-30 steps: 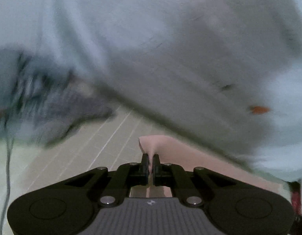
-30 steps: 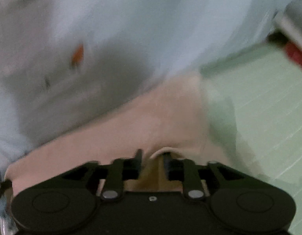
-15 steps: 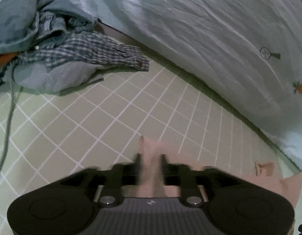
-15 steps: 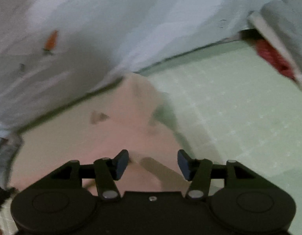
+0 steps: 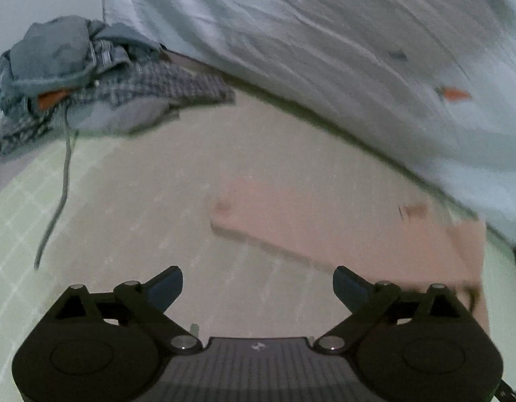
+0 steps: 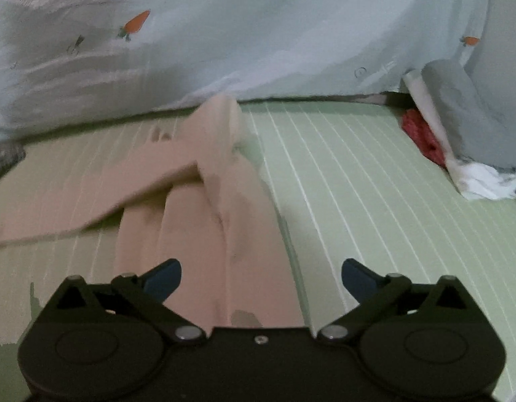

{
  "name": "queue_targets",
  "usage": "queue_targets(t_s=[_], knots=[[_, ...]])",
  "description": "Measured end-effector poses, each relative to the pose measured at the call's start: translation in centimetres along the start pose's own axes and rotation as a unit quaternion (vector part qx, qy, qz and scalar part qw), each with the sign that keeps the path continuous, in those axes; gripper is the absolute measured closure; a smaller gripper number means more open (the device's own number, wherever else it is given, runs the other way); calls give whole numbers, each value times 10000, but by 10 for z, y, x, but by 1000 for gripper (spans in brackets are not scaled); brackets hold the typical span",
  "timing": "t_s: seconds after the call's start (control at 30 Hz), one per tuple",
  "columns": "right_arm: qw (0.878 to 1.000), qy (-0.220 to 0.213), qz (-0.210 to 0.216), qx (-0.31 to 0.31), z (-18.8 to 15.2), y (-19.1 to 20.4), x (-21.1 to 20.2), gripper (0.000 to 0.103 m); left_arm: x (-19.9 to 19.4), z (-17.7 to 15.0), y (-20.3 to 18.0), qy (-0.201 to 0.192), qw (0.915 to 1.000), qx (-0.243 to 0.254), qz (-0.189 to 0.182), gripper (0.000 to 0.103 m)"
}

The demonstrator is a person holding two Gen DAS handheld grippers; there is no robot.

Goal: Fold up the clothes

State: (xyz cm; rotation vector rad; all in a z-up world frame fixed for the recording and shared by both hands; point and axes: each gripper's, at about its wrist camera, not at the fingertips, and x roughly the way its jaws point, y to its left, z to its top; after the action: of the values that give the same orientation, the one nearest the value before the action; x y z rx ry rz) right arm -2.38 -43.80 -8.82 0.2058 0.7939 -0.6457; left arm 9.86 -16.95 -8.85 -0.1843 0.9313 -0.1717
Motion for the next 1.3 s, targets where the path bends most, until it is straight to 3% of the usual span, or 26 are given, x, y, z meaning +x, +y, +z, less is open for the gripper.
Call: queue_targets(t_s=[0.13,0.23,0.5,0.57,0.77,0.83,1.03,1.23,1.3], knots=[[9992,169,-65,-368,-31,11,-14,5,-9,-34,-13,290,9986,426,-73,7],[9986,244,27,-478,-50,15,-22,18,-18,-53,-19,409,9960,790,-84,7],[9977,471,285,-405,-81,12,-29,93,-38,-78,-14,411,9932,1084,-92,6],[9975,470,339,-400,-85,11,-33,100,-41,-82,-13,402,9934,1073,-98,6],[9973,-171,462,-535,-81,9,-79,100,-52,-92,-11,334,9939,1048,-89,6],[9956,-208,594,-700,-84,14,-86,100,-53,-94,-9,335,9941,1024,-86,6],[9894,735,1012,-739,-98,22,-52,98,-55,-96,-6,374,9951,919,-40,6],[9911,430,1193,-411,-80,10,-61,58,-52,-88,1,360,9970,680,77,6],[9929,256,1095,-387,-71,8,-64,37,-50,-83,2,340,9976,592,118,6]])
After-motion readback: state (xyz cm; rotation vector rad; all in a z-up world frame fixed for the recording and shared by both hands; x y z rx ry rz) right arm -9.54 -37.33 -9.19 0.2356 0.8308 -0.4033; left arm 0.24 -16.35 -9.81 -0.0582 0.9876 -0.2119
